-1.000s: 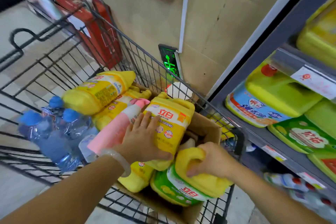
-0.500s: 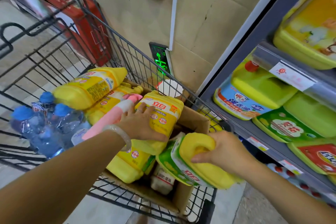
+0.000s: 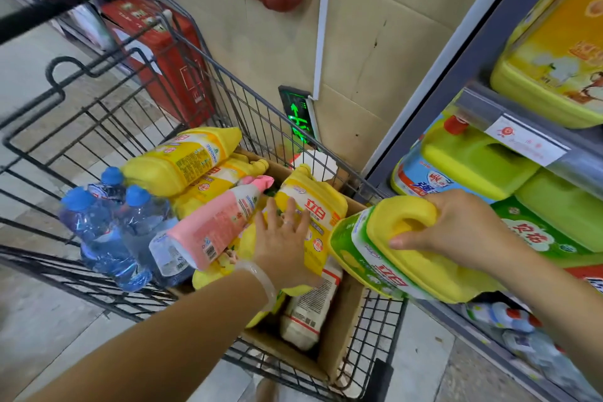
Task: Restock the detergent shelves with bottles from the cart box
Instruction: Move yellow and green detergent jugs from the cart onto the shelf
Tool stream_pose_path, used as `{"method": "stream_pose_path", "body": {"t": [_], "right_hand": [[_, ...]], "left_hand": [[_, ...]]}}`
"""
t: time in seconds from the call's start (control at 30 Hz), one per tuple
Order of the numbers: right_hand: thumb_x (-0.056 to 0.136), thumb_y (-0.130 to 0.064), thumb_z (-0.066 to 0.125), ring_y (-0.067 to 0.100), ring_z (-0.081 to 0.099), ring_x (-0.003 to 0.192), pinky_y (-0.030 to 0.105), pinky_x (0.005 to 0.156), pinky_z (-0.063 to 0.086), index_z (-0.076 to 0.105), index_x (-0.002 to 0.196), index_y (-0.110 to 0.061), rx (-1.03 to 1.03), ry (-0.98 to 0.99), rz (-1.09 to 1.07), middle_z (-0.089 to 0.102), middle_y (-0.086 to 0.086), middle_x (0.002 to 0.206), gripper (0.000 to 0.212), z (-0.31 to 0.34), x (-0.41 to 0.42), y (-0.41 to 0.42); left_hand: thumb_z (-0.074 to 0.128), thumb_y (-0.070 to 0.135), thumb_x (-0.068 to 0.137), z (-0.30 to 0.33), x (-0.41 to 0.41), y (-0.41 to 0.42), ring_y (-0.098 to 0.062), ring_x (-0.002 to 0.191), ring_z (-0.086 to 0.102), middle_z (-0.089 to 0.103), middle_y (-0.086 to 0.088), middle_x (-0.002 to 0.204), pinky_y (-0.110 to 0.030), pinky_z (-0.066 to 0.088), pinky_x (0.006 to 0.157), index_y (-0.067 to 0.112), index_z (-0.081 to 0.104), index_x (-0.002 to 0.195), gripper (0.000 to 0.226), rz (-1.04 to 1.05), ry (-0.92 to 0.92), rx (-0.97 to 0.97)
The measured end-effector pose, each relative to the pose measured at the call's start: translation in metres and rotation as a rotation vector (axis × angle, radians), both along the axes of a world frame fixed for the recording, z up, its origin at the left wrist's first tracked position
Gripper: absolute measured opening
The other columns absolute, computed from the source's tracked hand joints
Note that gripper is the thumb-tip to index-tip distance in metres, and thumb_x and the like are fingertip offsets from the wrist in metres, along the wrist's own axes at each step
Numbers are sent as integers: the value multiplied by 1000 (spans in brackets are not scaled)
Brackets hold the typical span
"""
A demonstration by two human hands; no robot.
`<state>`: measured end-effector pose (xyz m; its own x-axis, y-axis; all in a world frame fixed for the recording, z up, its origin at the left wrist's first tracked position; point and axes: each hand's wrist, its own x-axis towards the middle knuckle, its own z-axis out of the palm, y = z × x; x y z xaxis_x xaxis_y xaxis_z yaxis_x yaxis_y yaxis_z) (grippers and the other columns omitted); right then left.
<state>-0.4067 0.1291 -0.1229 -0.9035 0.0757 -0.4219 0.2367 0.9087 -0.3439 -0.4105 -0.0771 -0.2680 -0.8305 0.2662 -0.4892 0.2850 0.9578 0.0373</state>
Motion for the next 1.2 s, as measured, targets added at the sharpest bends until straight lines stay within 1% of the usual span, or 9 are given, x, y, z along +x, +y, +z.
{"method": "stream_pose_path", "body": {"t": [0.23,0.37,0.47,0.6,0.73,0.93,1.0,1.07,1.2], "right_hand": [[50,-51,84,19,64,80,40,79,52,71,80,-14,4,4,-31,70,2,80,49,-7,-5,17],[50,-55,82,19,64,83,41,83,51,70,82,-19,28,-16,10,69,-2,81,50,-9,-3,17],[56,-52,83,17,61,80,35,78,51,68,78,-20,49,-30,35,68,-3,78,41,-10,-3,11],[58,-53,82,16,60,77,32,70,49,66,74,-21,77,-41,128,66,-6,77,39,1,-4,-5],[54,-47,86,17,63,77,33,69,51,62,67,-21,-6,-69,299,65,-5,72,37,30,-12,-25],[58,-33,88,-2,53,50,15,48,45,59,64,-22,-160,-35,399,59,-13,55,32,78,-41,-48],[61,-35,86,2,58,64,27,64,54,60,78,-25,-159,35,389,62,-15,70,33,87,-52,-48],[65,-37,82,15,61,101,29,87,50,54,118,-23,-156,108,346,60,-10,120,62,96,-56,-41],[66,-31,81,11,33,136,26,107,33,8,151,-22,-432,230,-2,28,2,153,112,86,-31,-13]], "left_hand": [[50,47,90,-14,53,31,-47,139,-21,-19,-13,157,-62,-7,111,14,-6,151,89,-157,47,-4],[34,25,92,-40,101,36,-44,141,4,25,-9,156,-66,29,104,19,50,137,48,-148,-29,86],[36,26,99,-39,98,28,-40,145,-6,1,-5,161,-53,19,115,15,29,147,49,-154,-149,74],[63,48,84,1,53,-1,-20,131,42,42,1,144,-29,38,102,18,37,140,69,371,-177,545],[85,48,55,34,21,-15,-13,144,18,18,7,156,-36,25,116,26,9,150,124,288,-212,866],[94,28,41,60,13,-24,-10,104,66,71,7,108,-34,55,88,24,55,118,86,477,-343,1256],[94,20,44,72,12,-28,-12,100,68,73,6,104,-31,56,84,21,59,115,79,569,-325,1320],[89,2,54,85,11,-32,-16,96,70,74,1,102,-26,58,76,16,62,112,65,617,-363,1398],[83,-6,48,105,3,-39,-24,89,72,75,-8,98,-32,59,72,13,63,108,66,664,-486,1548]]}}
